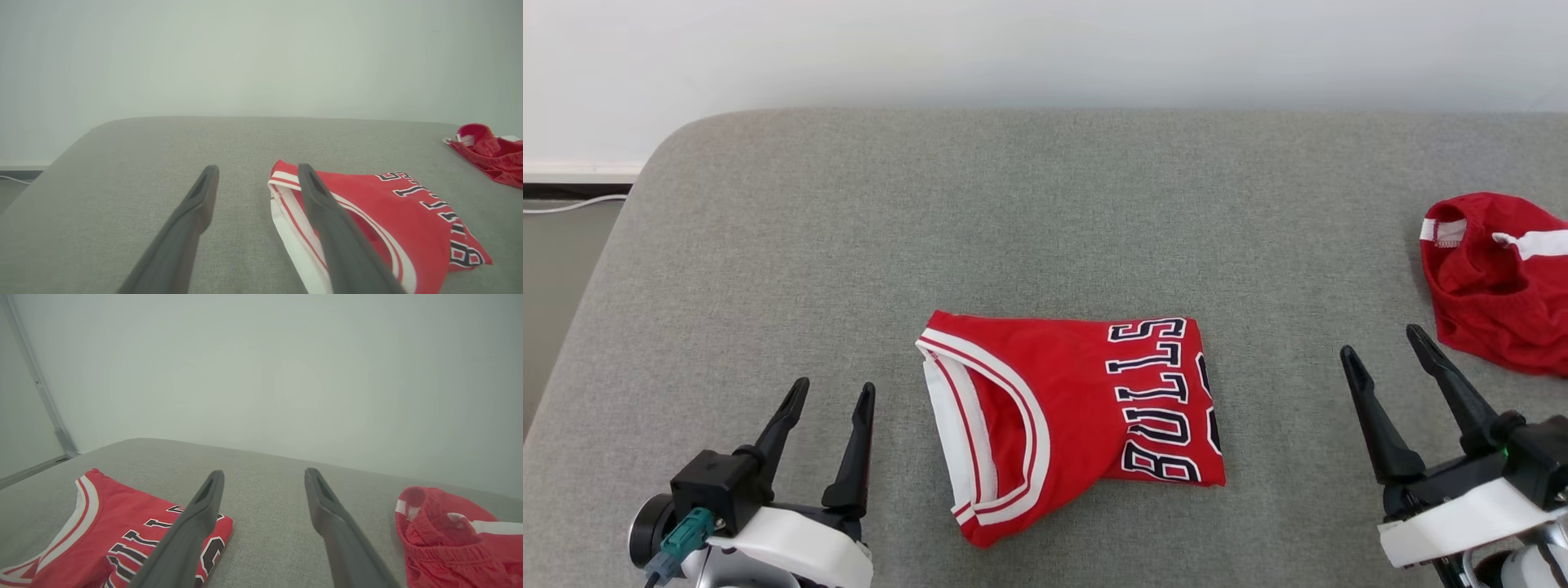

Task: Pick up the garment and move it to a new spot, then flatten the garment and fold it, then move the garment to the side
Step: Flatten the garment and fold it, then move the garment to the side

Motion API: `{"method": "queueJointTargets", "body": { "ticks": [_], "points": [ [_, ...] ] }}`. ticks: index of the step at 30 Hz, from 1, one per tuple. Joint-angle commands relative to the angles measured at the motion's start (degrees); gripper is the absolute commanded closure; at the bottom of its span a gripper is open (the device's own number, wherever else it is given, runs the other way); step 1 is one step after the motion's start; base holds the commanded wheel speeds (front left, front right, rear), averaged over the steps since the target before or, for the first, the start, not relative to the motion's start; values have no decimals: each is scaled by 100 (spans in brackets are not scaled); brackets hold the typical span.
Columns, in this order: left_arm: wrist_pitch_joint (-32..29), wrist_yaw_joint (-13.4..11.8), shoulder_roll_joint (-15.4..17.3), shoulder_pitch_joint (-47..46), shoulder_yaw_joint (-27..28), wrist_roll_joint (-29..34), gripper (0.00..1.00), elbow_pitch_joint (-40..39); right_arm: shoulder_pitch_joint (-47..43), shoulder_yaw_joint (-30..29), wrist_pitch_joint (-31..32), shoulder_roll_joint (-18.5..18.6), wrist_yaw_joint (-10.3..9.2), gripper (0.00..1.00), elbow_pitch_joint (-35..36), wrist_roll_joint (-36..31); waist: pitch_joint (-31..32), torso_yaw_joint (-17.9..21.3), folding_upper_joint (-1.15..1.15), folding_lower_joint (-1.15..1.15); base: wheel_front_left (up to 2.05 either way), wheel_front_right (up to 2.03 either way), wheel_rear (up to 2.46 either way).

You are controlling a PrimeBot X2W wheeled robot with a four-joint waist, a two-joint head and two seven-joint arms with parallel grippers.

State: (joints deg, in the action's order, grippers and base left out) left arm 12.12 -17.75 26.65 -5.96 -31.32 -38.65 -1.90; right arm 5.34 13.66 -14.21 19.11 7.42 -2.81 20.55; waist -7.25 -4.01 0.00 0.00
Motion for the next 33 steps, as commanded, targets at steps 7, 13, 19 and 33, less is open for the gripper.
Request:
{"method": "queueJointTargets", "body": {
  "ticks": [7, 13, 19, 33],
  "points": [
    [5, -226, 219, 118, 347, -18, 0, -217, -553, -377, -77, -134, 7, 0, 233, -367, 192, 11, 0, 0, 0, 0, 0],
    [9, -310, 246, 324, 383, -86, 0, -294, -1016, -620, -78, -293, 7, 0, 382, -518, 287, -30, 0, 0, 0, 0, 0],
    [12, -365, 272, 428, 404, -115, 0, -340, -1272, -745, -78, -442, 7, 0, 477, -576, 341, -30, 0, 0, 0, 0, 0],
    [-23, -426, 285, 471, 376, -137, 0, -429, -1338, -716, -78, -476, 7, 0, 338, -457, 432, -76, 0, 0, 0, 0, 0]
  ]
}}
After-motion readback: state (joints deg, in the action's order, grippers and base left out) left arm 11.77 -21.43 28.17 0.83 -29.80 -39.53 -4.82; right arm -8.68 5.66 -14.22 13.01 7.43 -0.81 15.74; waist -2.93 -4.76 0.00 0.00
